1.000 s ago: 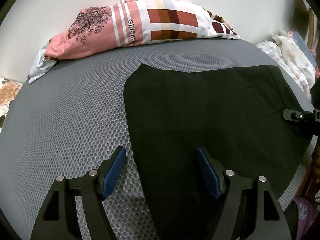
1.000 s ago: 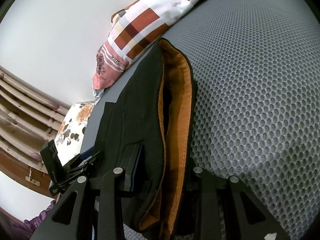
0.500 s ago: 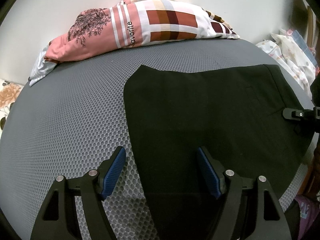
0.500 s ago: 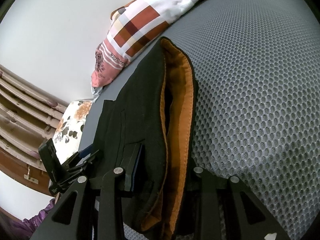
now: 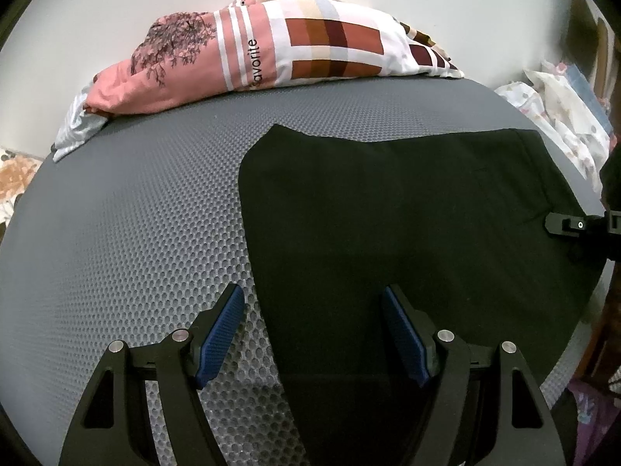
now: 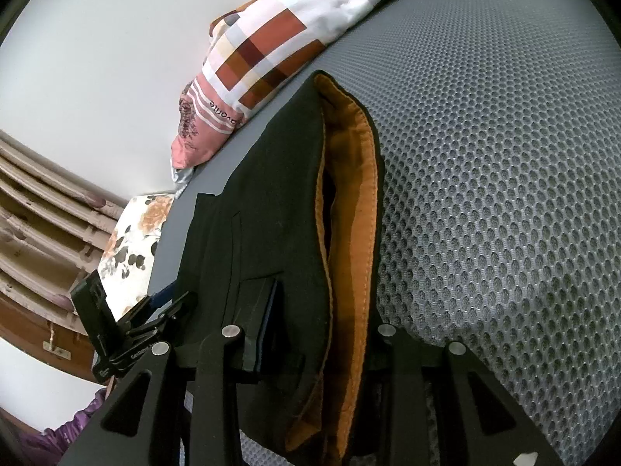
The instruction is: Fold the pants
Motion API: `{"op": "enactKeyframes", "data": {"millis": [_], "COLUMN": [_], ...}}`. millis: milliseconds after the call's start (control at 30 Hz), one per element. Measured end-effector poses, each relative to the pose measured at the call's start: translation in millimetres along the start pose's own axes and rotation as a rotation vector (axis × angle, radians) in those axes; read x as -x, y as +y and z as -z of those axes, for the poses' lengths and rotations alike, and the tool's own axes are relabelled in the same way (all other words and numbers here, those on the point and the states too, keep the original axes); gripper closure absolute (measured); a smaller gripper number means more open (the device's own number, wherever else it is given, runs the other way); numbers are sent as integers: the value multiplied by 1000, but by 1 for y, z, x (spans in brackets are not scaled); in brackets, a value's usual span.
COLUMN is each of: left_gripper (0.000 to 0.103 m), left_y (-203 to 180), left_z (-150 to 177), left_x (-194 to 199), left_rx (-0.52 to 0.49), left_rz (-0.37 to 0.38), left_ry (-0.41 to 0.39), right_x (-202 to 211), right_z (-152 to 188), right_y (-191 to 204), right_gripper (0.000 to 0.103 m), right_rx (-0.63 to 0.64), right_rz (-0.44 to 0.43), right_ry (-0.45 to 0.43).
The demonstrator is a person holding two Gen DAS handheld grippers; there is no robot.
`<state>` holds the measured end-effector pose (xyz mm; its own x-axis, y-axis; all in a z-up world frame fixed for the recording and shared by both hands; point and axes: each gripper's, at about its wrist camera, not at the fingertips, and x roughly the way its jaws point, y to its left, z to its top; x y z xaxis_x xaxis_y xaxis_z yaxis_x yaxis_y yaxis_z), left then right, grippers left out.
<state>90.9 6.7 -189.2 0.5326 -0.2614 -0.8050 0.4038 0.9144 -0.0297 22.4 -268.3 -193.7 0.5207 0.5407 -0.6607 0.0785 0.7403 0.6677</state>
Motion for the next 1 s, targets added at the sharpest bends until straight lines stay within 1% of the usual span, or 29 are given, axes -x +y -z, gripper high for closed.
{"op": "enactKeyframes", "data": {"millis": [567,600,733,833,1000], "left_gripper": [30,32,50,54,56], "left_y": [-1,-1,-5,-10,-6], "left_z": [1,1,0,-2,-4], "left_x": [0,0,2,4,3], "left_rx": [15,15,5,-13,5], "left_rz": [-4,0,28,26,44], "left_ry": [5,6,16,22,34], "right_x": [2,2,2,1,1], "right_z": [2,2,1,1,-2], "right_y": [-2,-2,0,0,-1], "right_gripper": [75,75,75,75,75], "right_rx": [-4,-2,8,10,13], "right_rz": [-2,-1,2,1,-6], "right_ry": [0,1,3,5,12]}}
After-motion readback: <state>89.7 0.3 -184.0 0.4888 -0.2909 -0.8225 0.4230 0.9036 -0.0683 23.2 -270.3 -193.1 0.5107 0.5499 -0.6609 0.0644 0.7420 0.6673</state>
